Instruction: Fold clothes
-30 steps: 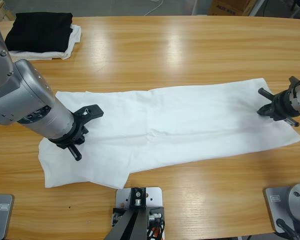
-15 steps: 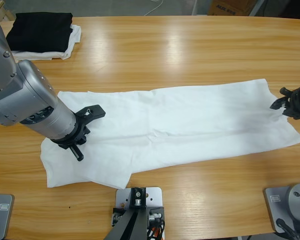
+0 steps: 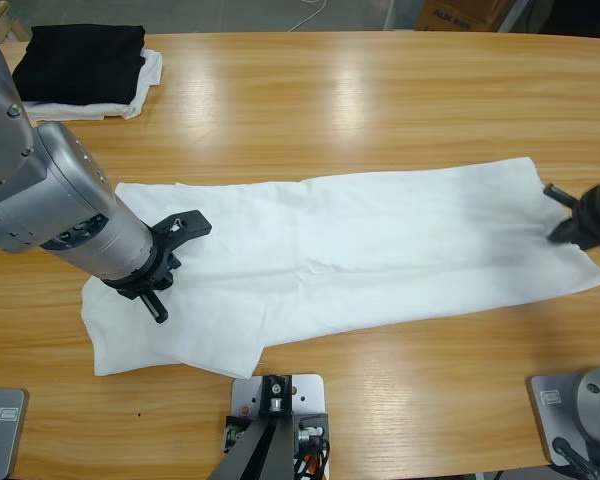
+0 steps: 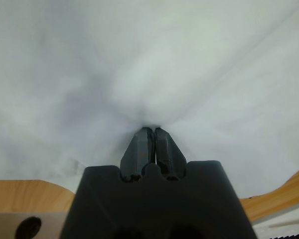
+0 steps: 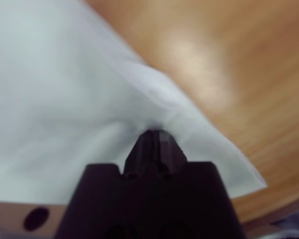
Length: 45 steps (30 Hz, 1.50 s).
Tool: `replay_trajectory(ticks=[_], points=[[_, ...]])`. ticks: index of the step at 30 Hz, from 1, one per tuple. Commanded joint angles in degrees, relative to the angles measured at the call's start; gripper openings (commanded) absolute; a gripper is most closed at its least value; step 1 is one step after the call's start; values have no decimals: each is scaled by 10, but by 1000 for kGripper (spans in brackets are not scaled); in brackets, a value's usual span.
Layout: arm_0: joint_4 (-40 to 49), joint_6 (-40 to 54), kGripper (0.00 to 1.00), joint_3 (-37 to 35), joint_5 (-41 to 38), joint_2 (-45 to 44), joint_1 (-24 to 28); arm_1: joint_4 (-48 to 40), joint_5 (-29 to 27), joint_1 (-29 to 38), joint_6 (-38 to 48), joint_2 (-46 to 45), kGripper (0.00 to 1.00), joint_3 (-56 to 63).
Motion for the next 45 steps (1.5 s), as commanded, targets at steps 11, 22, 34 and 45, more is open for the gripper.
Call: replay_trajectory(ticks=[11, 22, 34, 45], points=[[7, -13, 0, 6, 2, 25, -10, 93, 39, -17, -82, -121, 988, -75], [8, -28, 0, 12, -16, -6, -5, 152, 296, -231, -439, 97, 1000, -165], [10, -27, 938, 1, -30, -43, 2, 213, 355, -392, -477, 152, 1000, -193], [12, -35, 991, -18, -16, -105, 51, 224, 373, -399, -480, 207, 1000, -203]])
